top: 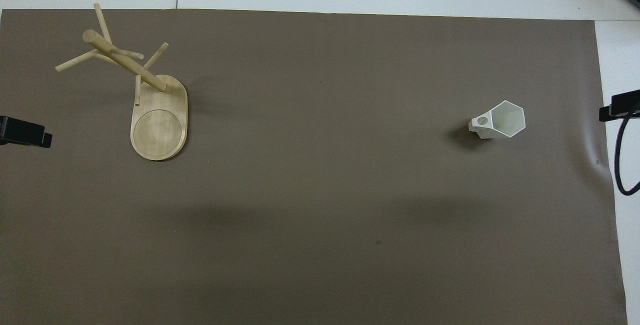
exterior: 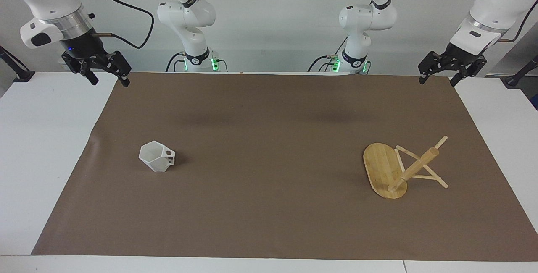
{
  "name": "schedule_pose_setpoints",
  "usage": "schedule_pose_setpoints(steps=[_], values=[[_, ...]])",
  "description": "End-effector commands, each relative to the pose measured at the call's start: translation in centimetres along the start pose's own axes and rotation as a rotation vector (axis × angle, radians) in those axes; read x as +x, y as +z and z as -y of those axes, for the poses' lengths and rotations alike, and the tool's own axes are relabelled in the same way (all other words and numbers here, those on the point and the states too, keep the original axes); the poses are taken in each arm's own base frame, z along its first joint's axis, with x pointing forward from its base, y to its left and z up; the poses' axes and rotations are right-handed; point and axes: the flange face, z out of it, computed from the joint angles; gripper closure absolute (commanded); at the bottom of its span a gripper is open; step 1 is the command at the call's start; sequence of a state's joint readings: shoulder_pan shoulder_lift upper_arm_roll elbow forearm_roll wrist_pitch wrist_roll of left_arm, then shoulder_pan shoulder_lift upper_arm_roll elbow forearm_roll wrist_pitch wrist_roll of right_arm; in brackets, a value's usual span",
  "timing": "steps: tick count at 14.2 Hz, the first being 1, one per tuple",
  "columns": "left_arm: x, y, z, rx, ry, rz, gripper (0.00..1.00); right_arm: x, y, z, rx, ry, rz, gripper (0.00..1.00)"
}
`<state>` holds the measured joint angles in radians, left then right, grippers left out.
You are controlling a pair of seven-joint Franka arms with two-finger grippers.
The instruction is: Hang cup on rack
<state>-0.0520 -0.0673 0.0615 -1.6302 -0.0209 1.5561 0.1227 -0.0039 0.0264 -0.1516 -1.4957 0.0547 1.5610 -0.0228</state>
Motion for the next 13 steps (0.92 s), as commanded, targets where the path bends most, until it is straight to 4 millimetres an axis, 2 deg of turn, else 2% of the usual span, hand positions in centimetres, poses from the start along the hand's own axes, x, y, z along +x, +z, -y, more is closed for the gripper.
schedule_pose_setpoints(steps=[1, 5, 7, 9, 13], values=[[-0.5, -0.2, 0.2, 0.018, -0.002, 0.012, 0.0, -0.4, 0.0, -0.1, -0.002, -0.027, 0.007, 0.0], [-0.5, -0.3, 0.2, 0.018, -0.003, 0.009, 0.0, -0.5, 0.1, -0.3, -0.003, -0.029, 0.007, 0.0], [-0.5, -0.2, 0.2, 0.018, -0.002, 0.011, 0.0, -0.9, 1.0, -0.3, 0.001, -0.028, 0.013, 0.0], [-0.5, -0.2, 0.2, 0.018, -0.002, 0.011, 0.0, -0.2, 1.1, 0.1, 0.0, -0.032, -0.044, 0.0], [-0.5, -0.2, 0.2, 0.018, -0.002, 0.011, 0.0, -1.2, 5.2, -0.2, 0.005, -0.03, -0.095, 0.0]])
